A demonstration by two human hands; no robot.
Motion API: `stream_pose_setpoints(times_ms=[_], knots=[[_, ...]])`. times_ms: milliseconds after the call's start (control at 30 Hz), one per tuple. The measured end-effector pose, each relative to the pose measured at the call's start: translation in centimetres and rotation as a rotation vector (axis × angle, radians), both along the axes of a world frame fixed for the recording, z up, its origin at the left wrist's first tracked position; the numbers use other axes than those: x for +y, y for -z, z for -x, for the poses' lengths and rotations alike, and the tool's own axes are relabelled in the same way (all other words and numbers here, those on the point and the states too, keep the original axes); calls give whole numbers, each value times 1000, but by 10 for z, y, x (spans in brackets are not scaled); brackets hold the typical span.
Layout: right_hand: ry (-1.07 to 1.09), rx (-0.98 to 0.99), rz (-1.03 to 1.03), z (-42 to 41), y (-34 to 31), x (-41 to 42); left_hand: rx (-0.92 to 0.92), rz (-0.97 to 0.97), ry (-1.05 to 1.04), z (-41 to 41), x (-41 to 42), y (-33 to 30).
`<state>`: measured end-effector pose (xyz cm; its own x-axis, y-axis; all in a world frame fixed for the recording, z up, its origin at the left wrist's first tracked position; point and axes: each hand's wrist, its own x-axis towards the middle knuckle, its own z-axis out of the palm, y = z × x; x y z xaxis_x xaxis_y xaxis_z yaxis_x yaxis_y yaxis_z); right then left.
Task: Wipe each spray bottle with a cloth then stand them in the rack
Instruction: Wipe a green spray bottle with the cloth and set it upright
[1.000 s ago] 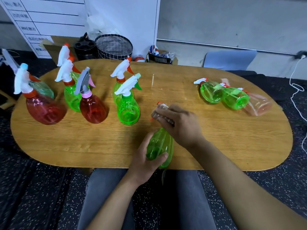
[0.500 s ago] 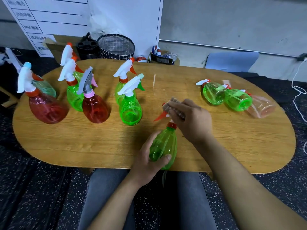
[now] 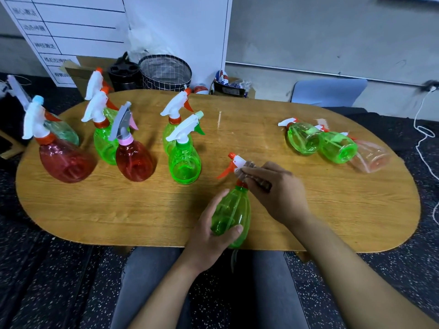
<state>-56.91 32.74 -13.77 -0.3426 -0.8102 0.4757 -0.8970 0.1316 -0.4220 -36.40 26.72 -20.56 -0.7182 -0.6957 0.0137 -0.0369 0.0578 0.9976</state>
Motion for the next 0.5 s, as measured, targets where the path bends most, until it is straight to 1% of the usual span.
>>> stream_pose_setpoints(times_ms=[67, 100, 200, 233, 267, 400, 433, 500], knots=[[94, 6, 11, 3, 0, 0, -9, -5, 19, 0, -1, 1], [95, -7, 18, 2, 0, 0, -15, -6, 20, 0, -1, 2], [-131, -68, 3, -7, 5, 1, -33, 1, -4, 0, 0, 3], [-169, -67, -6, -9, 6, 1, -43, 3, -10, 0, 0, 3], [-160, -56, -5, -9, 6, 1, -50, 5, -11, 1, -1, 3], [71, -26, 10, 2, 0, -9, -73, 22, 2, 2, -2, 2], [125, -61, 34, 5, -3, -13, -74, 25, 0, 1, -2, 2], [152, -225, 107, 10, -14, -24, -73, 36, -3, 0, -1, 1]])
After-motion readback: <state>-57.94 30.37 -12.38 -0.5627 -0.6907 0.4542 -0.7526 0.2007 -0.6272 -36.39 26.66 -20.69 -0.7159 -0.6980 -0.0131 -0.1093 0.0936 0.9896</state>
